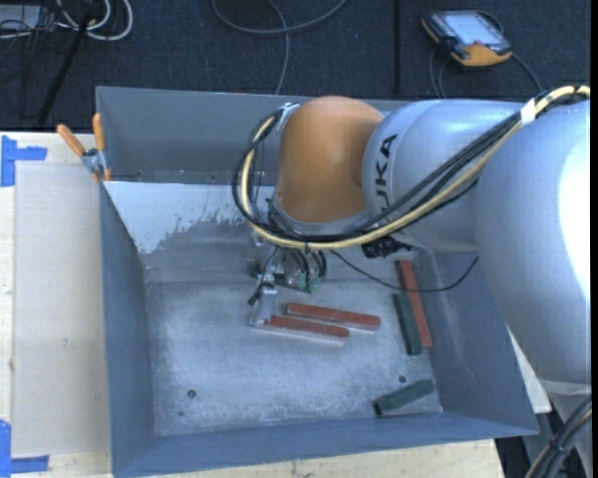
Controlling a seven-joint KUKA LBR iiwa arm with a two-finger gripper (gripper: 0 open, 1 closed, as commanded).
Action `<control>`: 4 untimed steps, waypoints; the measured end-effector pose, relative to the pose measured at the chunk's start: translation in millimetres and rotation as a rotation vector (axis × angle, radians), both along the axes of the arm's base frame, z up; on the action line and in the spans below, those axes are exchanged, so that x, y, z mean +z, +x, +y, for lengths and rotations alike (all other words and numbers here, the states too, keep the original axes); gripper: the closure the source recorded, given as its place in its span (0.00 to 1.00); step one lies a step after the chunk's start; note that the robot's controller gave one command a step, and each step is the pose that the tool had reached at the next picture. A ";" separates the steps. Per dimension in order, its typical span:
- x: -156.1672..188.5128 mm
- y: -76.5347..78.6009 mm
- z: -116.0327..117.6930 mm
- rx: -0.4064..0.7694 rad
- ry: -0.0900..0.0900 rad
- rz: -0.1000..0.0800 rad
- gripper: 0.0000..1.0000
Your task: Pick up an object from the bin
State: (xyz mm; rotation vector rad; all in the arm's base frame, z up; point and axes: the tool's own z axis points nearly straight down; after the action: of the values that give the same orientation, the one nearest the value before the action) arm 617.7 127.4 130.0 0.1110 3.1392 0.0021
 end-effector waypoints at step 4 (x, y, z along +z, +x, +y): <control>-36.3 -26.2 -52.7 -0.313 -0.001 0.003 0.00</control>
Offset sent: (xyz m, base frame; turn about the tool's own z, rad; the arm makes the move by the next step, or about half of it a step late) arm -0.0039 -0.0437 0.0302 0.1055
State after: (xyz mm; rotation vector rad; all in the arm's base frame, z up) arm 591.5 74.7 93.8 0.5990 3.0863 0.0002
